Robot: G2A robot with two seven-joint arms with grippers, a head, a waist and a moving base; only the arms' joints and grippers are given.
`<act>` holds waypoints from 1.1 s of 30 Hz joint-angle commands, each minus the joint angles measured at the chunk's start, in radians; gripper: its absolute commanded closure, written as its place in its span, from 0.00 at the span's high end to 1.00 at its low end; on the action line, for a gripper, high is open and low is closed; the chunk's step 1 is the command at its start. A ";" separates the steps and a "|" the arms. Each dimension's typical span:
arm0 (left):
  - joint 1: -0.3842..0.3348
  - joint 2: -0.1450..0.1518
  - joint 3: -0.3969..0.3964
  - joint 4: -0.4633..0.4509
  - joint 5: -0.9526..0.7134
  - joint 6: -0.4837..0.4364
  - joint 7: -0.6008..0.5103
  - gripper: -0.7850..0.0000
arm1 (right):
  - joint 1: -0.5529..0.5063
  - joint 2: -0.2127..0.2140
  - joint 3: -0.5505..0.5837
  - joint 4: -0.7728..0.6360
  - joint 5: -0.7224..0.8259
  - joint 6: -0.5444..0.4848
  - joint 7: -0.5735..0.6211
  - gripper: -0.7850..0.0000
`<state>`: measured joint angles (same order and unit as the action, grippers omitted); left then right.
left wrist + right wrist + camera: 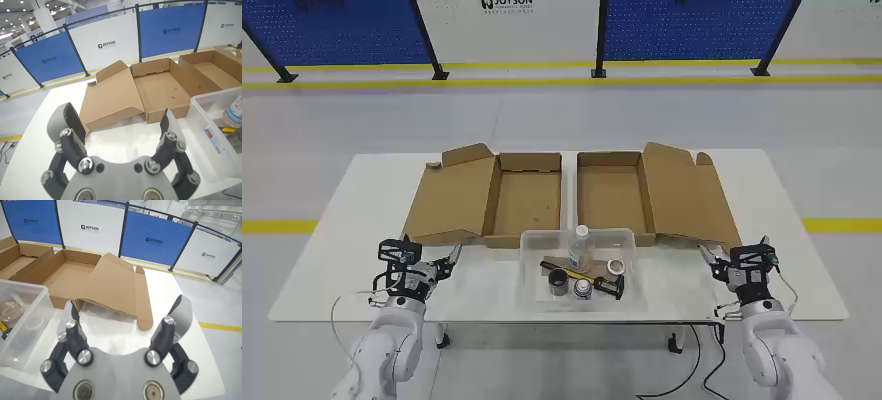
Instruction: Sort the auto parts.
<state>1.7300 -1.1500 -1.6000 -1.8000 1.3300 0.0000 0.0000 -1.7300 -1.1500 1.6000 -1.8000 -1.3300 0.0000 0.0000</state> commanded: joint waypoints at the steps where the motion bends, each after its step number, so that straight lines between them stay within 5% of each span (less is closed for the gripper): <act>1: 0.000 0.000 0.000 0.000 0.000 0.000 0.000 1.00 | 0.000 0.000 0.000 0.000 0.000 0.000 0.000 1.00; 19: -0.038 0.000 0.003 -0.026 0.014 -0.069 0.011 1.00 | 0.000 0.000 0.000 0.000 0.000 0.000 0.000 1.00; 33: -0.266 -0.008 0.194 -0.040 -0.084 -0.394 -0.007 1.00 | 0.000 0.000 0.000 0.000 0.000 0.000 0.000 1.00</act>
<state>1.4851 -1.1563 -1.4296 -1.8527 1.2534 -0.3821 -0.0018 -1.7300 -1.1500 1.6000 -1.8000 -1.3300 0.0000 0.0000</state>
